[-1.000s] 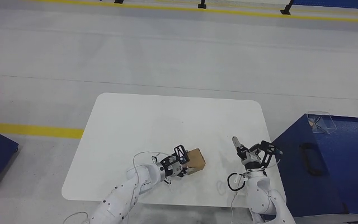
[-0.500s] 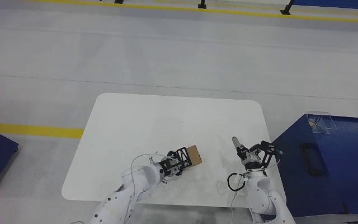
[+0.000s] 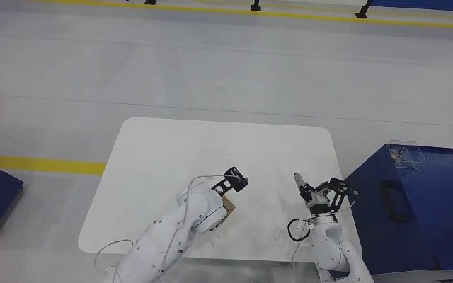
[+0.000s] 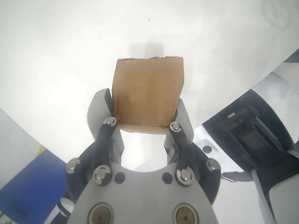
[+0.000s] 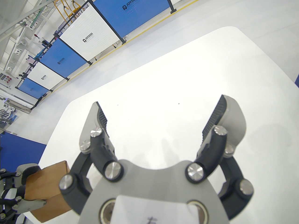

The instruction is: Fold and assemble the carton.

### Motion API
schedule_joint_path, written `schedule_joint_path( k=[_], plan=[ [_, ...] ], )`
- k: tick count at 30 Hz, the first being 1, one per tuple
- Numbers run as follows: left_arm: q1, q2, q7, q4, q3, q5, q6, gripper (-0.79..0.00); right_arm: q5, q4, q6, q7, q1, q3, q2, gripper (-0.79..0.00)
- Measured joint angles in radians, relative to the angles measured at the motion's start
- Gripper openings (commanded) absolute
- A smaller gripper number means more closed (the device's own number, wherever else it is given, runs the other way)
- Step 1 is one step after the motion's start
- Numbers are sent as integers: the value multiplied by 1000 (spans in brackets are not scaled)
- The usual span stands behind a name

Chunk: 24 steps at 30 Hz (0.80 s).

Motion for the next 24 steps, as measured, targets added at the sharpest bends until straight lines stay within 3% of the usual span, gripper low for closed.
schedule_joint_path(
  k=[3, 4, 5, 7, 8, 9, 13, 16, 19, 24],
  plan=[
    [-84, -38, -16, 122, 55, -58, 60, -785, 0, 0, 0, 0, 0, 0, 0, 0],
    [-106, -49, -14, 153, 70, -72, 73, -699, 0, 0, 0, 0, 0, 0, 0, 0],
    [-131, -63, -9, 192, 88, -89, 87, -496, 0, 0, 0, 0, 0, 0, 0, 0],
    [-163, -82, 1, 249, 111, -110, 98, -394, 0, 0, 0, 0, 0, 0, 0, 0],
    [-181, -94, 13, 283, 124, -127, 101, -62, 0, 0, 0, 0, 0, 0, 0, 0],
    [-193, -103, 23, 308, 133, -135, 105, 0, 0, 0, 0, 0, 0, 0, 0, 0],
    [-231, -134, 76, 396, 161, -156, 119, 0, 0, 0, 0, 0, 0, 0, 0, 0],
    [-241, -147, 150, 400, 164, -158, 122, 0, 0, 0, 0, 0, 0, 0, 0, 0],
    [-227, -145, 211, 360, 152, -133, 123, 0, 0, 0, 0, 0, 0, 0, 0, 0],
    [-157, -113, 278, 226, 92, -63, 111, 0, 0, 0, 0, 0, 0, 0, 0, 0]
  ],
)
